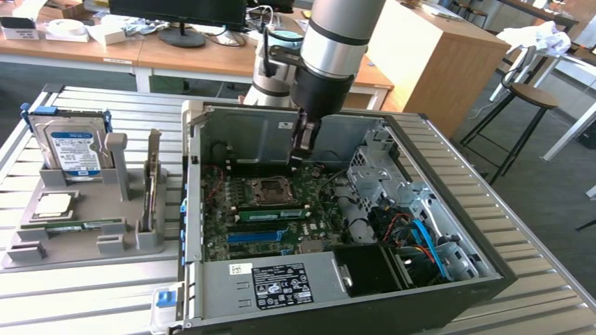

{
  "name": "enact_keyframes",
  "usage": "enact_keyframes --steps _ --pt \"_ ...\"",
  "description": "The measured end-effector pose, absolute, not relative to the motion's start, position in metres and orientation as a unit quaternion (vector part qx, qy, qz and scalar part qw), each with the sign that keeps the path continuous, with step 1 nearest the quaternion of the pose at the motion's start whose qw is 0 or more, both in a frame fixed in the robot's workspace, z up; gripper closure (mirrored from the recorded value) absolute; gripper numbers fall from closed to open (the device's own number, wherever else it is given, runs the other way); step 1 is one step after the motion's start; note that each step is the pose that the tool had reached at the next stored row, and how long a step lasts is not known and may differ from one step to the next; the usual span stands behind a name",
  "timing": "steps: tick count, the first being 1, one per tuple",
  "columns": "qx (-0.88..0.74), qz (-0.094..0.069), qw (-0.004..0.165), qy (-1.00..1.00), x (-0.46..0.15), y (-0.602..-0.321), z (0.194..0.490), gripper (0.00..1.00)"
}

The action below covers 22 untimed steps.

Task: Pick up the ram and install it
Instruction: 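Press down the ram until it locks into place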

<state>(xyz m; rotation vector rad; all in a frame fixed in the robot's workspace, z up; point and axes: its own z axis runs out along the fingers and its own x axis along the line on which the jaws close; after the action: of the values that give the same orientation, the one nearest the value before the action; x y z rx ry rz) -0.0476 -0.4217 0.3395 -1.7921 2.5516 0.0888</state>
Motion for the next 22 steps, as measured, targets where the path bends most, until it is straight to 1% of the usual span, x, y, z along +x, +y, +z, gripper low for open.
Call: enact_keyframes --steps 22 --pt "-0.434 0.026 0.016 0.901 -0.0495 -0.4217 0.3370 0.90"
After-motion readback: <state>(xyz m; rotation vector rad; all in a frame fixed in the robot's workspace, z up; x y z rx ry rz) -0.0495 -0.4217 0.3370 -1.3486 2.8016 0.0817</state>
